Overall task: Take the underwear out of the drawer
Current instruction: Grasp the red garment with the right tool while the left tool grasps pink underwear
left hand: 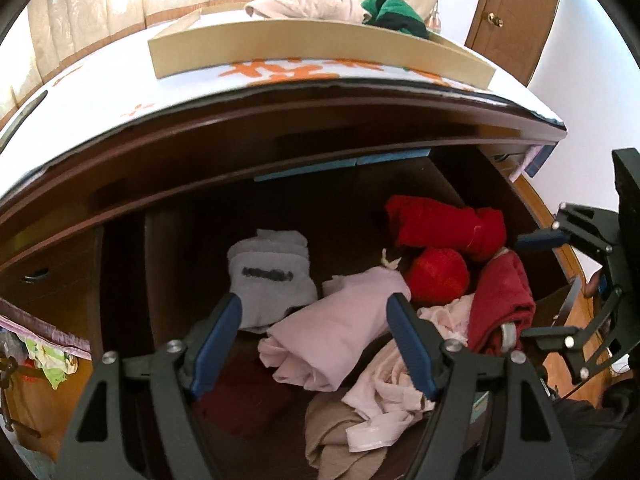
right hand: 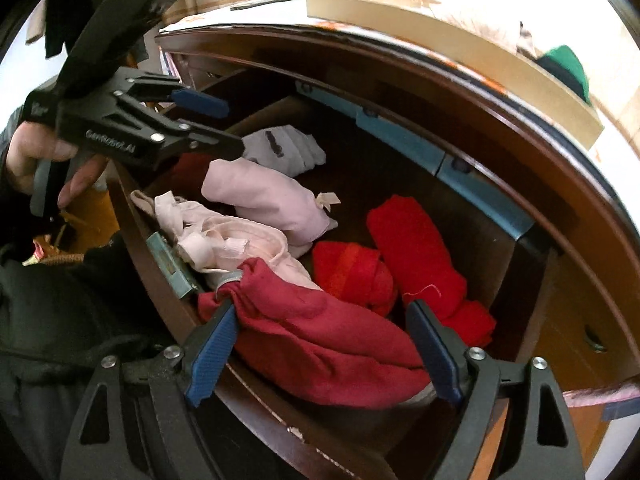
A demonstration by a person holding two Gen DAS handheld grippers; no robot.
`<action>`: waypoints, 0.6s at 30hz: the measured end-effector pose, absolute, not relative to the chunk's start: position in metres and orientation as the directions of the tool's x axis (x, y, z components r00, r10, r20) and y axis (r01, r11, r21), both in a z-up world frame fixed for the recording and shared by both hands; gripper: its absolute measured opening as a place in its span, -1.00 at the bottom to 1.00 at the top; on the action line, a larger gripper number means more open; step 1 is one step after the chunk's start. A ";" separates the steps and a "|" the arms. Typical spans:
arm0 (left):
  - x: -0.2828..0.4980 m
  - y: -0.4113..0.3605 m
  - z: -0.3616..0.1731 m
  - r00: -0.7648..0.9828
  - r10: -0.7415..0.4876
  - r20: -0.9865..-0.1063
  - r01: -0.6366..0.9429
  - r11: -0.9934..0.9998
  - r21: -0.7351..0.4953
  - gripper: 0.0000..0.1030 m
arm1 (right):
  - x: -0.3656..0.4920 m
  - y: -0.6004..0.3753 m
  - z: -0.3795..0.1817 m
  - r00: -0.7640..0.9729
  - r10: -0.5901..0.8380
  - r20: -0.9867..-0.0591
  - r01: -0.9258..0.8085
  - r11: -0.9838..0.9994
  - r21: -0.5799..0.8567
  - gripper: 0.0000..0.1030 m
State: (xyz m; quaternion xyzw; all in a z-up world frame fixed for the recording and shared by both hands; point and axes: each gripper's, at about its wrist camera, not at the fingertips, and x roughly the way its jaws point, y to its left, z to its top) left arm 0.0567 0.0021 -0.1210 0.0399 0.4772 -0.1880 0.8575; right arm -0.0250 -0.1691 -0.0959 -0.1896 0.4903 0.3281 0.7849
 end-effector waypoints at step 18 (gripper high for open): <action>0.063 0.001 -0.130 0.440 -0.274 -0.855 0.364 0.925 -0.109 0.47 | -0.011 -0.161 -0.105 0.218 0.400 -0.890 -0.690 0.708 0.149 -0.64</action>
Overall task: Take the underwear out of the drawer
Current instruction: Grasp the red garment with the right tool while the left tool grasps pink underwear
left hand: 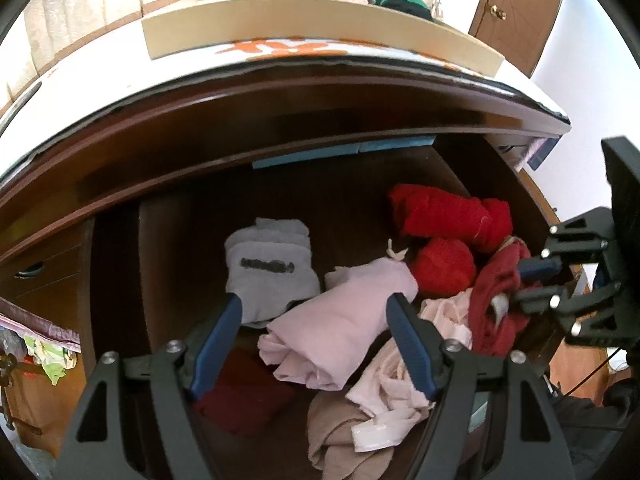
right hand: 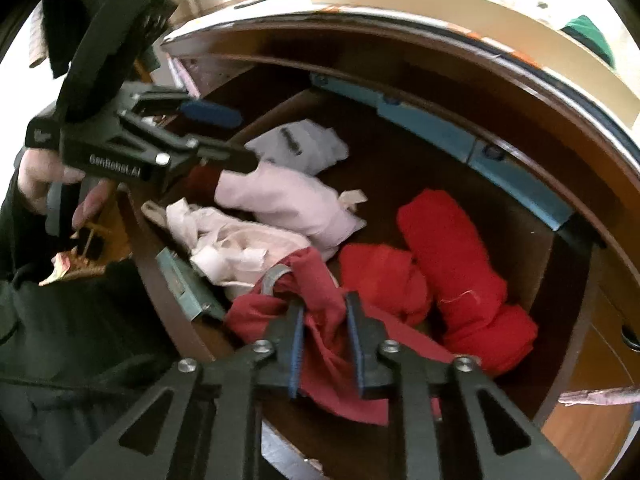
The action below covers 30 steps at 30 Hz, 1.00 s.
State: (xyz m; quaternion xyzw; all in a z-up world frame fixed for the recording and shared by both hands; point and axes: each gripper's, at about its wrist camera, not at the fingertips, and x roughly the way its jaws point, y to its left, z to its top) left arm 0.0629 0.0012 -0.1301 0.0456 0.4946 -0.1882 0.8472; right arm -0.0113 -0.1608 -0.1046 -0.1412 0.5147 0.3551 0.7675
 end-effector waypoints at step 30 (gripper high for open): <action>0.091 -0.056 -0.172 0.216 -0.165 -0.962 0.573 0.820 -0.012 -0.19 | 0.012 -0.193 -0.097 0.301 0.357 -0.884 -0.606 0.787 0.112 0.20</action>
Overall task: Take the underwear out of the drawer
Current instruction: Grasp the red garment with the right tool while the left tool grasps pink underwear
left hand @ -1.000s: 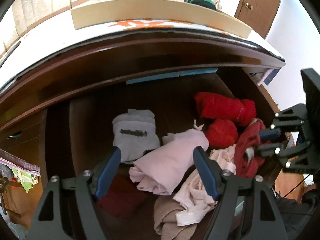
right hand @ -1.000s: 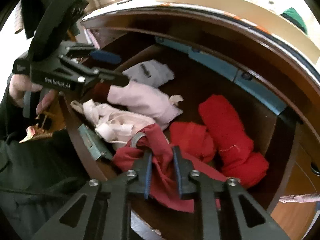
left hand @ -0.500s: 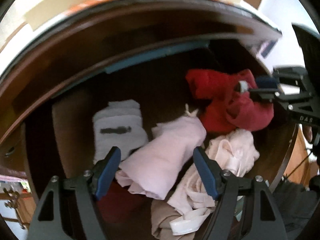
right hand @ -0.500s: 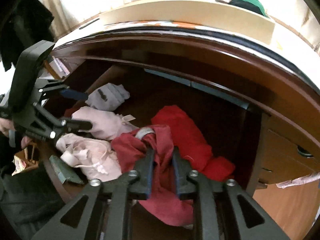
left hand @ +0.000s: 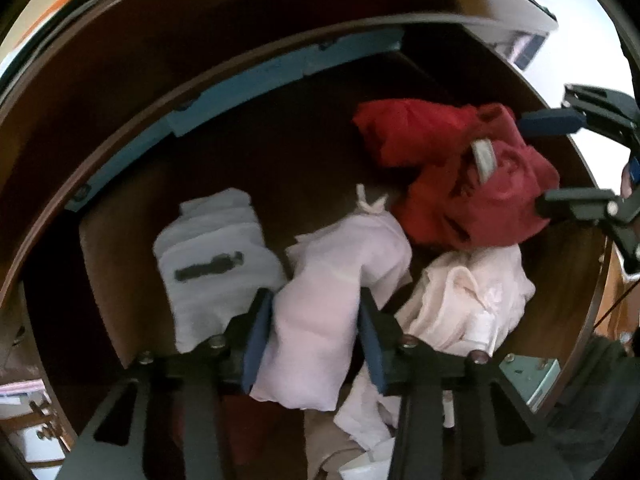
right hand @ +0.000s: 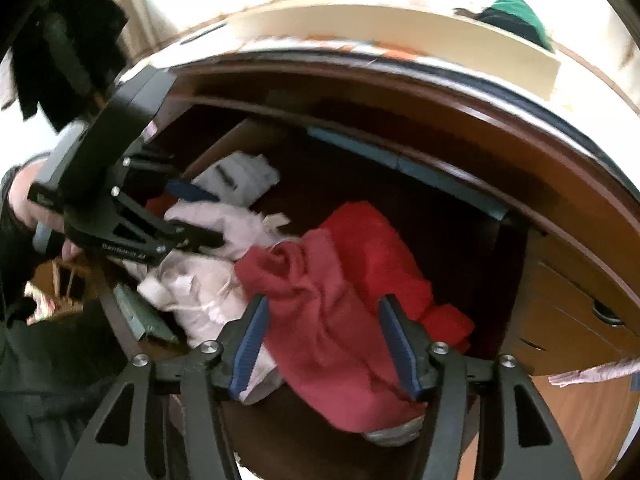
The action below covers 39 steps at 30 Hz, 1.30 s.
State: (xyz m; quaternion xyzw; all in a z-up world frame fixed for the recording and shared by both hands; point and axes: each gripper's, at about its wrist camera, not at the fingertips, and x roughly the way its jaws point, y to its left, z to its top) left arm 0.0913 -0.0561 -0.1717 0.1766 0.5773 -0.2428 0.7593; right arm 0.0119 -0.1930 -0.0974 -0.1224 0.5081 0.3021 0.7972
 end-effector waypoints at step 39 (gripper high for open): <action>0.076 -0.039 -0.144 0.352 -0.270 -0.896 0.546 0.837 -0.038 -0.68 | 0.021 -0.172 -0.106 0.337 0.439 -0.833 -0.584 0.791 0.181 -0.42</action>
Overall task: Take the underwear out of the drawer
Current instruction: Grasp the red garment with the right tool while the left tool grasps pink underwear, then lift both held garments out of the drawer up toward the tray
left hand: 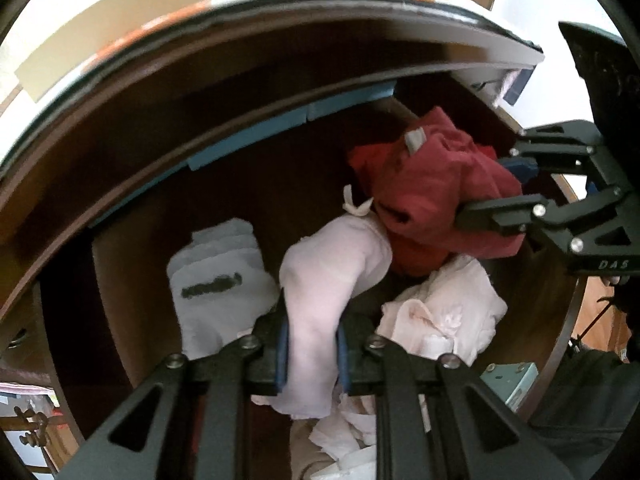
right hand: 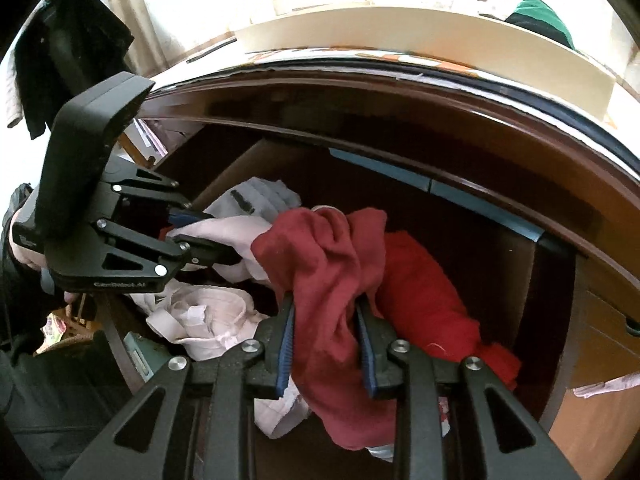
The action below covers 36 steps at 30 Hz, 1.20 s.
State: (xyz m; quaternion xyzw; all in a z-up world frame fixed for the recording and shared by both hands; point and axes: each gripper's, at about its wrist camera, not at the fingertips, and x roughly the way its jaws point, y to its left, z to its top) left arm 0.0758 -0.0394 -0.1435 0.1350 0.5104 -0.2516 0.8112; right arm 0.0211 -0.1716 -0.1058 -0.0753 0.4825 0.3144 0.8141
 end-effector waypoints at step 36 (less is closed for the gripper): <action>0.049 0.028 -0.107 0.582 -0.382 -0.718 0.488 0.870 -0.067 -0.68 | -0.001 -0.205 -0.080 0.483 0.531 -0.696 -0.583 0.788 0.197 -0.45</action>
